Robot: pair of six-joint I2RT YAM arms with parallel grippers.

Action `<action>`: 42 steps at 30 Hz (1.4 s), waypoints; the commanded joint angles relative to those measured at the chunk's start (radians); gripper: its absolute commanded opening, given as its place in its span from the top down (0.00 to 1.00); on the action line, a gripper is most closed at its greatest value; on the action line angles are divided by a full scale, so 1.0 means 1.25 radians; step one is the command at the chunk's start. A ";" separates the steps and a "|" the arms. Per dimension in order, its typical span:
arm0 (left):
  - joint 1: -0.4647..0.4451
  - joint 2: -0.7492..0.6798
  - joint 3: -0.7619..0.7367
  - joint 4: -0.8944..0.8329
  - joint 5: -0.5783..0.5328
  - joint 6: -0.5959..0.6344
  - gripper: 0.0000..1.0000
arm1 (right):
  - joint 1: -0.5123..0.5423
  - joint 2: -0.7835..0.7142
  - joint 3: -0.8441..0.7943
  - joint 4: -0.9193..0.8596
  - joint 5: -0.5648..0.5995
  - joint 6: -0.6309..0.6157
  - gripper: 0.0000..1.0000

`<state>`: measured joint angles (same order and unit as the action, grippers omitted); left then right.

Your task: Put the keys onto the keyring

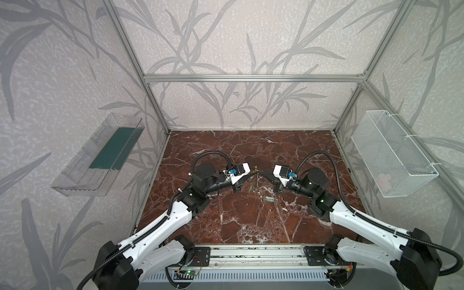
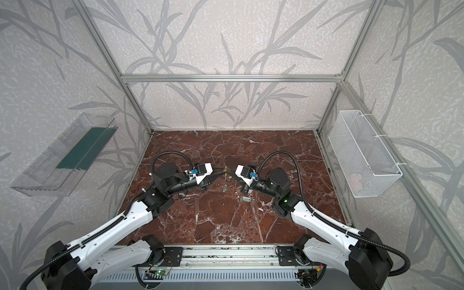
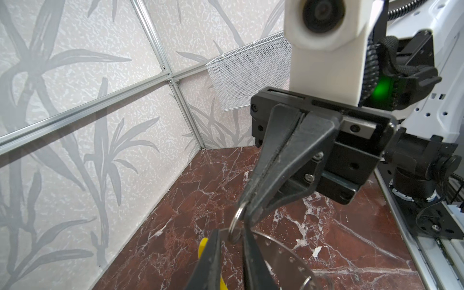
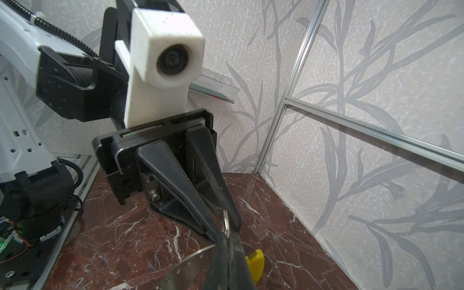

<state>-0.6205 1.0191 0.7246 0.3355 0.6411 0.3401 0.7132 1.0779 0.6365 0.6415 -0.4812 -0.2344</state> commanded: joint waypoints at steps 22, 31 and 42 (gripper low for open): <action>-0.020 0.091 0.311 -0.583 -0.115 0.406 1.00 | -0.010 -0.089 0.087 -0.341 0.153 -0.196 0.66; -0.049 0.127 0.368 -0.616 -0.148 0.440 1.00 | -0.008 -0.064 0.079 -0.295 0.081 -0.171 0.68; -0.052 0.107 0.327 -0.519 -0.110 0.353 1.00 | -0.008 -0.069 0.050 -0.242 0.091 -0.145 0.72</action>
<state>-0.6807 1.1725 1.1431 -0.3424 0.4770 0.7925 0.6994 1.0073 0.7040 0.2939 -0.3603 -0.4297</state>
